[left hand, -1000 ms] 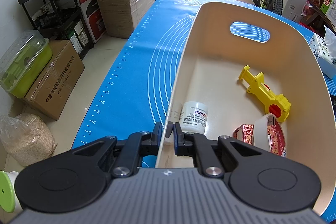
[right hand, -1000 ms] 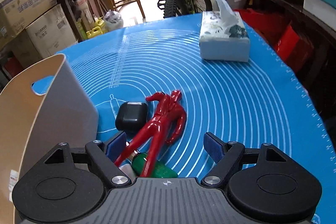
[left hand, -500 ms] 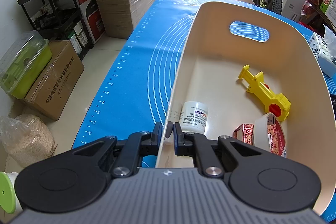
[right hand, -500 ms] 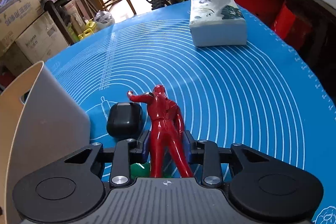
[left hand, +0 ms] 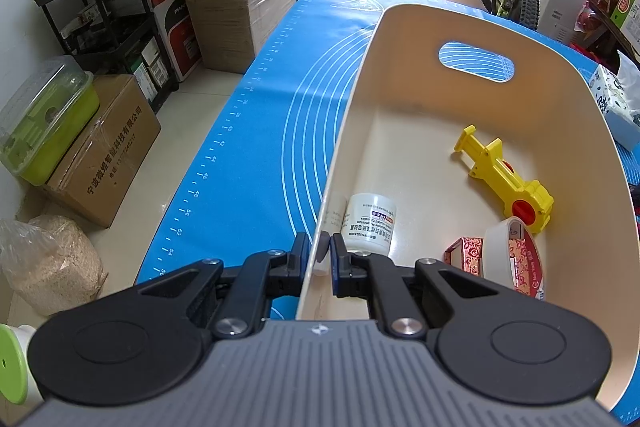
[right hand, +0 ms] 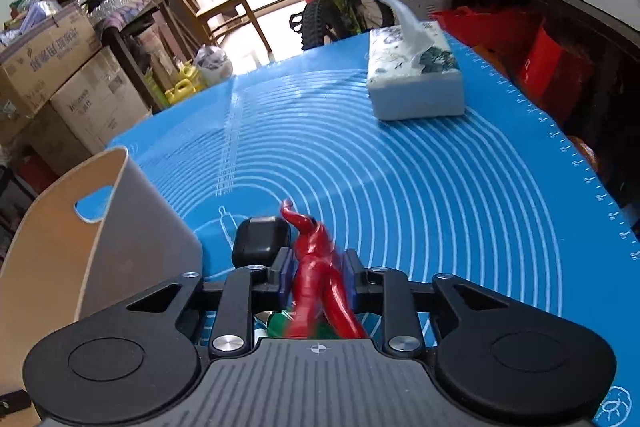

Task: Organize rigid objects
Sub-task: 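Move the right gripper to the red action figure and grasp it, then lift the red figure and carry it over the basket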

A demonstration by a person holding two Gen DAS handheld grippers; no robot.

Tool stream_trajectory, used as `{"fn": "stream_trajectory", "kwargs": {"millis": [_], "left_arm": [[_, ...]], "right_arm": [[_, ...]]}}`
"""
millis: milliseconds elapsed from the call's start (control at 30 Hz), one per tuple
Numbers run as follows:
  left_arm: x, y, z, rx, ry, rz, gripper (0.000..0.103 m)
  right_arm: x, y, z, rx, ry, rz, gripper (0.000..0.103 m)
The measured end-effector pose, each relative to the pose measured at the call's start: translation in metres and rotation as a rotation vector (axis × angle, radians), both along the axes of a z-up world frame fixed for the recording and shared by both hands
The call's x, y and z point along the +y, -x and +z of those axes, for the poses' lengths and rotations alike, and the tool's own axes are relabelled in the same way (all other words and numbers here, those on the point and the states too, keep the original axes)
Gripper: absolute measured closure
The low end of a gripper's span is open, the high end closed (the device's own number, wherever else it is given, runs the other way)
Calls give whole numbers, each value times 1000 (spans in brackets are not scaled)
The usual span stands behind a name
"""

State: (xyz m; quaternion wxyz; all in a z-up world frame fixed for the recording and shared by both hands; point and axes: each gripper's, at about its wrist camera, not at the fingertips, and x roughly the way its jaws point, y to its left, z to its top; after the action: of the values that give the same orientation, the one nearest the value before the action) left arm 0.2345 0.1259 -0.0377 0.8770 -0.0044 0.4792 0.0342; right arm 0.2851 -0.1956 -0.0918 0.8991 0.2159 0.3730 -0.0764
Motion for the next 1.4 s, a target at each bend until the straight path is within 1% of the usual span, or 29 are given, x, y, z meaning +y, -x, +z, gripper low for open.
{"fn": "stream_trajectory", "kwargs": {"millis": [333, 700, 833, 933, 1067, 1200, 1300, 1400], "left_arm": [[0, 1, 0, 0, 2, 0, 90], [0, 0, 0, 0, 2, 1, 90], [1, 0, 0, 0, 2, 0, 90], [1, 0, 0, 0, 2, 0, 90], [1, 0, 0, 0, 2, 0, 90], [1, 0, 0, 0, 2, 0, 90], [1, 0, 0, 0, 2, 0, 90], [1, 0, 0, 0, 2, 0, 90]], "right_arm": [[-1, 6, 9, -21, 0, -13, 74], [-7, 16, 22, -63, -56, -31, 74], [-6, 20, 33, -94, -79, -30, 74], [-5, 24, 45, -137, -98, -18, 74], [4, 29, 65, -204, -115, 17, 74], [23, 31, 84, -262, -122, 81, 74], [41, 33, 94, -292, -134, 141, 74], [64, 32, 96, -291, -137, 224, 74]]}}
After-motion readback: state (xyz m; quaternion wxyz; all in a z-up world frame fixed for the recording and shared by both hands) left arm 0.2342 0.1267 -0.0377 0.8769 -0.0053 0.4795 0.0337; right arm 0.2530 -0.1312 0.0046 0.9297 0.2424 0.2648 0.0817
